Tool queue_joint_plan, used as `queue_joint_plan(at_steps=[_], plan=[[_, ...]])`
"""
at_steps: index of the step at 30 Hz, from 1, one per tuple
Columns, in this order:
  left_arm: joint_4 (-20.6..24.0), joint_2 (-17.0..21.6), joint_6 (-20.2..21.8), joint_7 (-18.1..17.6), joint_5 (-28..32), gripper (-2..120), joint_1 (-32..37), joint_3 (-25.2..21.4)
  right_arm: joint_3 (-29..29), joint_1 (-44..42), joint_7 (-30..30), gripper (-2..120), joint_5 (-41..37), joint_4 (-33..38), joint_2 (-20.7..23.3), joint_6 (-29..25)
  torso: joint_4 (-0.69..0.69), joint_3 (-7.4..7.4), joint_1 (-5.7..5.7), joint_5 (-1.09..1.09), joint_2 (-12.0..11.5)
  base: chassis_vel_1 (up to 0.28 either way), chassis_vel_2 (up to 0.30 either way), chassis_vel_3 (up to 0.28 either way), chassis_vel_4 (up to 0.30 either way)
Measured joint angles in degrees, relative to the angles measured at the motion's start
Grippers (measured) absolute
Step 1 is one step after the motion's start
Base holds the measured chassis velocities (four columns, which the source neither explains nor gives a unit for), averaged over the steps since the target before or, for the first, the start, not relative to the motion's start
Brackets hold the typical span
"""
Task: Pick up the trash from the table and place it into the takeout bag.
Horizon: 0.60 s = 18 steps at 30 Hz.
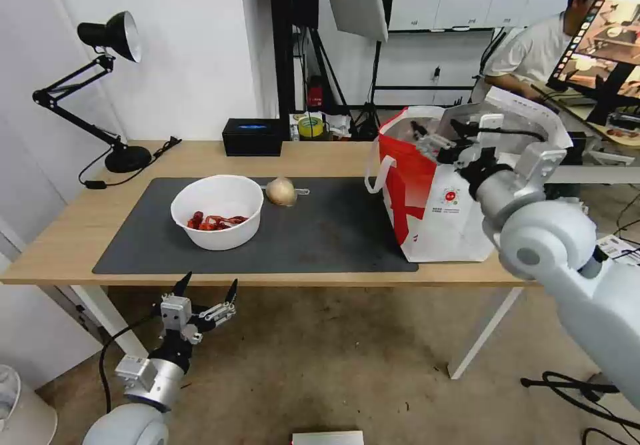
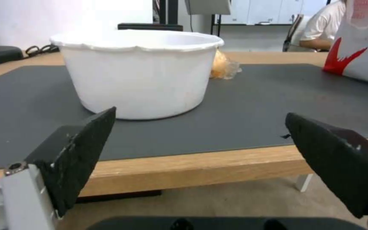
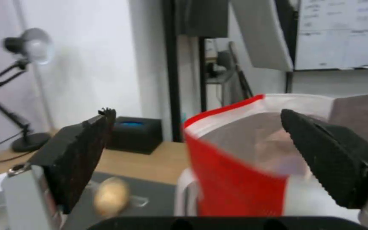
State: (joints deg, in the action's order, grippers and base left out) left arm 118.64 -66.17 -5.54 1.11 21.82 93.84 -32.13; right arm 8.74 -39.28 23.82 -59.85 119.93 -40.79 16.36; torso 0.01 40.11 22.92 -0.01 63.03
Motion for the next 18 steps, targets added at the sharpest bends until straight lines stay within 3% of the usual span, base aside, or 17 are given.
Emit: queue_joint_plan(at_steps=[7, 11, 16, 18], plan=[[0.0, -0.3, -0.7, 0.0, 0.0, 100, 0.4, -0.3, 5.2, -14.3, -6.4, 100, 7.0, 7.5, 1.1, -5.5, -0.01, -0.01, 0.00, 0.00, 0.0, 0.000, 0.000, 0.000, 0.000], [0.0, -0.6, -0.9, 0.0, 0.0, 100, 0.4, -0.3, 7.1, -20.8, -7.2, 100, 10.3, 9.6, 0.9, -6.6, -0.02, -0.01, -0.01, 0.00, 0.0, 0.000, 0.000, 0.000, 0.000], [0.0, -0.9, -1.2, 0.0, 0.0, 100, 0.7, -0.3, 10.2, -35.2, -6.6, 100, 20.1, 9.8, -3.8, -10.7, -0.02, -0.01, -0.01, 0.00, 0.0, 0.000, 0.000, 0.000, 0.000], [-0.1, -0.9, -1.3, 0.0, 0.0, 100, 0.7, -0.3, 10.3, -37.3, -6.4, 100, 21.6, 9.7, -4.8, -11.6, -0.01, -0.01, -0.01, 0.00, 0.0, 0.000, 0.000, 0.000, 0.000]])
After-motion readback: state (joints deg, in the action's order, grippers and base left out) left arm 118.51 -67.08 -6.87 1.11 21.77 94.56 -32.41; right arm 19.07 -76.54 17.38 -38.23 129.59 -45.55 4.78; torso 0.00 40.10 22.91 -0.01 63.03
